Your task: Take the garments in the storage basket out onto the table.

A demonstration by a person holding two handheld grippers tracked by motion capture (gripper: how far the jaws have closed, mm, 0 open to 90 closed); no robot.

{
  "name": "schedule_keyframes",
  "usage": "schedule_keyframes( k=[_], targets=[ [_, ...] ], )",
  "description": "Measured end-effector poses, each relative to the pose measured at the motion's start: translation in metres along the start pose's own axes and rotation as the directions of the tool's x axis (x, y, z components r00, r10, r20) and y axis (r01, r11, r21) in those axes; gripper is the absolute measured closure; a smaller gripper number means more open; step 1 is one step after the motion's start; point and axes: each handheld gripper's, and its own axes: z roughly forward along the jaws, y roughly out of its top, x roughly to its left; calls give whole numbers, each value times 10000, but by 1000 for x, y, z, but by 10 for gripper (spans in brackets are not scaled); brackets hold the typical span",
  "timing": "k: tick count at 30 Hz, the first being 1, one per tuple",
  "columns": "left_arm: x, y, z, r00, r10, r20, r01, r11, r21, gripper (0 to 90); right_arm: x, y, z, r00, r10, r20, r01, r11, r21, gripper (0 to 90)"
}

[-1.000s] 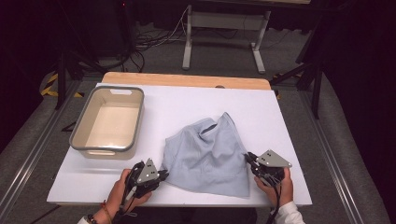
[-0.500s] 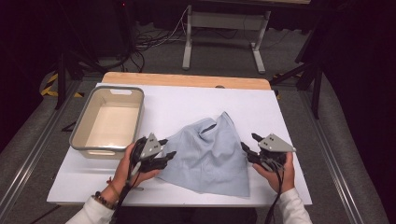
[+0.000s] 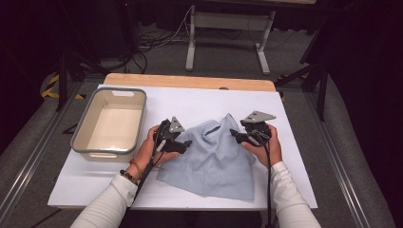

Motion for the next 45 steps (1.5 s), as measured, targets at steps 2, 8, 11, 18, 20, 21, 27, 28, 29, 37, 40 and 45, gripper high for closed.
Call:
schedule_keyframes(
  k=[2,8,11,18,20,21,27,28,29,37,40,45],
  targets=[
    [5,-4,3,9991,-198,374,193,9997,125,343,-3,0,7,9996,269,-91,-267,9995,196,469],
    [8,-11,6,9941,-227,1061,165,9981,588,502,-4,-3,19,9983,439,-384,-428,9987,292,425],
    [10,-15,6,9899,-247,1399,151,9975,693,560,-6,-4,26,9968,520,-603,-485,9971,591,469],
    [8,-17,3,9888,127,1486,-228,9975,664,777,-2,-9,32,9978,188,-630,-113,9930,1178,806],
    [6,-18,2,9903,259,1366,-335,9980,536,792,0,-10,31,9976,-59,-684,149,9912,1314,872],
    [4,-19,0,9915,300,1264,-364,9981,491,798,1,-10,31,9975,-194,-683,287,9899,1390,875],
    [-4,-24,-12,9954,485,824,-499,9986,160,805,5,-14,23,9980,-425,-460,478,9915,1208,878],
    [-6,-27,-17,9960,508,730,-510,9987,13,804,3,-15,18,9987,-339,-369,374,9945,975,878],
    [-7,-29,-20,9964,532,659,-529,9986,-65,805,3,-15,17,9990,-305,-322,333,9955,891,878],
    [-16,-44,-35,9966,715,401,-699,9968,-396,804,3,-23,-1,10000,68,-35,-67,9999,103,879],
    [-20,-47,-39,9960,828,323,-808,9951,-570,804,5,-26,-3,10000,71,28,-71,10000,62,879],
    [-25,-49,-40,9940,1066,255,-1053,9932,-495,804,7,-33,-4,9998,207,12,-206,9997,-154,879]
  ],
)
